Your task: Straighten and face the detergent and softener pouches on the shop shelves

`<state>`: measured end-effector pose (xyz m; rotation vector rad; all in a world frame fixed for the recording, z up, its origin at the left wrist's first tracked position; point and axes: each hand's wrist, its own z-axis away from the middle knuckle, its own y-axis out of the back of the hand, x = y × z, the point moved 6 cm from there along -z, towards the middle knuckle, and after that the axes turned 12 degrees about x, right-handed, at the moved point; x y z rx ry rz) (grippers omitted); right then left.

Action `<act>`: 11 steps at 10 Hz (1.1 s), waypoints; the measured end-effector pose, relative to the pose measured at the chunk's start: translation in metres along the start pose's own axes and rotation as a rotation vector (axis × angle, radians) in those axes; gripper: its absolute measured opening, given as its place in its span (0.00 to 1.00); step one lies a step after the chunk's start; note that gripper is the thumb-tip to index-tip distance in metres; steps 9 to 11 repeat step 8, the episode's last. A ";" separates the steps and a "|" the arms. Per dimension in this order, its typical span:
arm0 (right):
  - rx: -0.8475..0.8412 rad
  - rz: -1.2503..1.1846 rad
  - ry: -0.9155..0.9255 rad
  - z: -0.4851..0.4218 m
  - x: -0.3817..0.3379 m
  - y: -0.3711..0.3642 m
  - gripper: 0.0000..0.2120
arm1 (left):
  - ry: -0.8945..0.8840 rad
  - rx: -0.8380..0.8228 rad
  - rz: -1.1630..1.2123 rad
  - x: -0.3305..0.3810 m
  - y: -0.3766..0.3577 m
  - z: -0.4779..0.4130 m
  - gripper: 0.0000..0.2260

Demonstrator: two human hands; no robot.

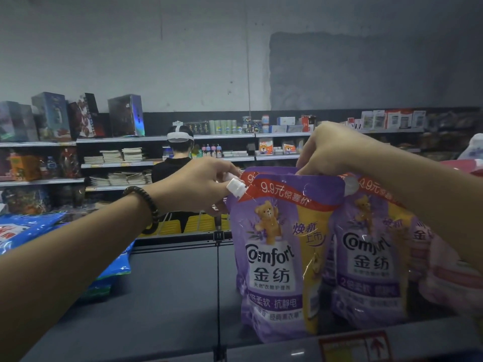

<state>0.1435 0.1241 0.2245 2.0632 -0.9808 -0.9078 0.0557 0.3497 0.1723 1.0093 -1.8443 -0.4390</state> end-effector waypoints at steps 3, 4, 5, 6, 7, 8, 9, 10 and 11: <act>0.215 -0.066 0.028 0.016 -0.005 0.014 0.13 | -0.048 0.161 -0.001 -0.007 0.019 0.010 0.07; 0.328 -0.122 0.060 0.029 -0.013 0.020 0.14 | -0.039 0.280 -0.014 -0.012 0.033 0.015 0.10; 0.440 -0.219 0.093 0.047 -0.027 0.023 0.21 | -0.031 0.334 0.077 -0.017 0.044 0.022 0.10; 0.509 -0.286 0.083 0.064 -0.041 0.021 0.22 | -0.032 0.399 0.142 -0.020 0.053 0.031 0.10; 0.584 -0.326 0.058 0.082 -0.052 0.017 0.16 | -0.032 0.430 0.126 -0.027 0.059 0.040 0.11; 0.680 -0.476 0.049 0.101 -0.060 0.009 0.14 | 0.004 0.454 0.192 -0.036 0.064 0.051 0.11; 0.680 -0.476 0.049 0.101 -0.060 0.009 0.14 | 0.004 0.454 0.192 -0.036 0.064 0.051 0.11; 0.680 -0.476 0.049 0.101 -0.060 0.009 0.14 | 0.004 0.454 0.192 -0.036 0.064 0.051 0.11; 0.680 -0.476 0.049 0.101 -0.060 0.009 0.14 | 0.004 0.454 0.192 -0.036 0.064 0.051 0.11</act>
